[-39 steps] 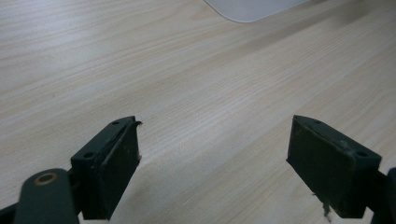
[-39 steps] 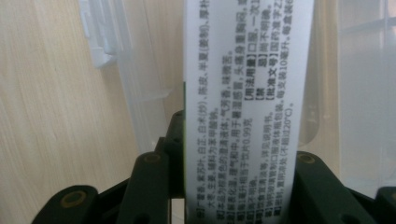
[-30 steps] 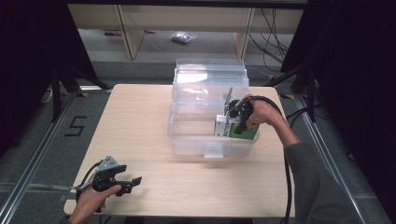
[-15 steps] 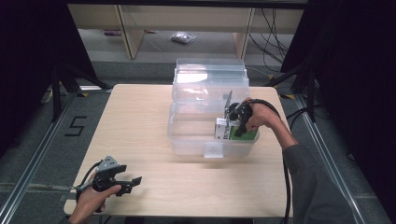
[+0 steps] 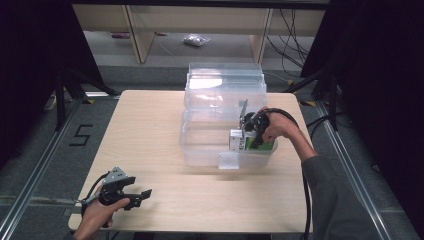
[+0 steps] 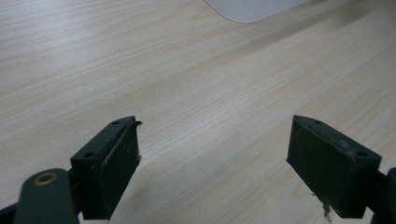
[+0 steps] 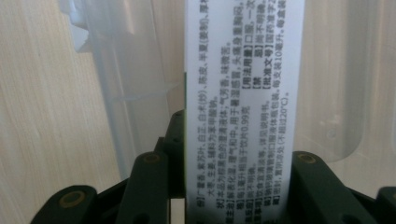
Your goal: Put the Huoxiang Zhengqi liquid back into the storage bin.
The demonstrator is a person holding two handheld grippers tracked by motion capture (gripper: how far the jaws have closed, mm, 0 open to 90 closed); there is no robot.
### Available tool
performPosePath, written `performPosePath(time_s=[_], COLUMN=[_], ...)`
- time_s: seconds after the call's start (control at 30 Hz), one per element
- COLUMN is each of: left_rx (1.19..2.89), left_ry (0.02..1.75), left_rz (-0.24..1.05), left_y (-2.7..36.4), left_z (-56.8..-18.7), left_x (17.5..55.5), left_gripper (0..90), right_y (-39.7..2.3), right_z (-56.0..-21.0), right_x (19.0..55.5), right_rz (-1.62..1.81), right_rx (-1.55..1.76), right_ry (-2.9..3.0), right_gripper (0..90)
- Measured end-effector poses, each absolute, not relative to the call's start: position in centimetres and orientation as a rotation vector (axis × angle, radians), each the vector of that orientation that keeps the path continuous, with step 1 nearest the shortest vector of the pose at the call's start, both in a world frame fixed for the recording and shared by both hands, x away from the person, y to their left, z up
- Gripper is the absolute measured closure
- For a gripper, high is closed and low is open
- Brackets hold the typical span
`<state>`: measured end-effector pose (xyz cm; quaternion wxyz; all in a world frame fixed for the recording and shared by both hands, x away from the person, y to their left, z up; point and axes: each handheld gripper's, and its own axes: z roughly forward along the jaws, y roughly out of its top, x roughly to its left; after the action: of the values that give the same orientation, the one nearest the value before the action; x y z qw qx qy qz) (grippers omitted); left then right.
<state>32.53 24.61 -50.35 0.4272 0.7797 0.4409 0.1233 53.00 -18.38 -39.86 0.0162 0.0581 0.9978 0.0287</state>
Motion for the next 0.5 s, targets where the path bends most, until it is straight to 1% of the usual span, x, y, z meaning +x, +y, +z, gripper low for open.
performPosePath(time_s=[0.03,0.07,0.1,0.23,0.3,0.37,0.4,0.5], left_rx=[1.95,1.951,1.948,1.946,1.948,1.949,1.95,1.947], left_ry=[1.101,1.101,1.101,1.102,1.101,1.101,1.101,1.099], left_rz=[0.308,0.308,0.308,0.309,0.308,0.308,0.309,0.31], left_y=[24.62,24.62,24.6,24.59,24.6,24.61,24.62,24.62], left_z=[-50.35,-50.35,-50.36,-50.38,-50.35,-50.35,-50.35,-50.34], left_x=[32.53,32.53,32.53,32.53,32.53,32.53,32.52,32.51], left_gripper=[16.0,16.0,16.0,16.0,16.0,16.0,16.0,16.0], right_y=[-18.39,-18.55,-18.51,-18.53,-18.48,-18.45,-18.47,-18.33], right_z=[-39.99,-40.27,-40.19,-40.55,-40.59,-40.65,-40.88,-40.87], right_x=[52.95,53.29,52.8,52.88,52.72,52.79,53.11,53.03], right_rz=[0.081,0.094,0.036,0.047,0.033,0.036,0.087,0.079], right_rx=[0.19,0.127,0.246,0.216,0.254,0.232,0.155,0.171], right_ry=[3.098,3.094,3.105,3.107,3.105,3.102,3.11,3.108], right_gripper=[64.6,64.6,64.6,64.6,64.5,64.5,64.5,64.4])
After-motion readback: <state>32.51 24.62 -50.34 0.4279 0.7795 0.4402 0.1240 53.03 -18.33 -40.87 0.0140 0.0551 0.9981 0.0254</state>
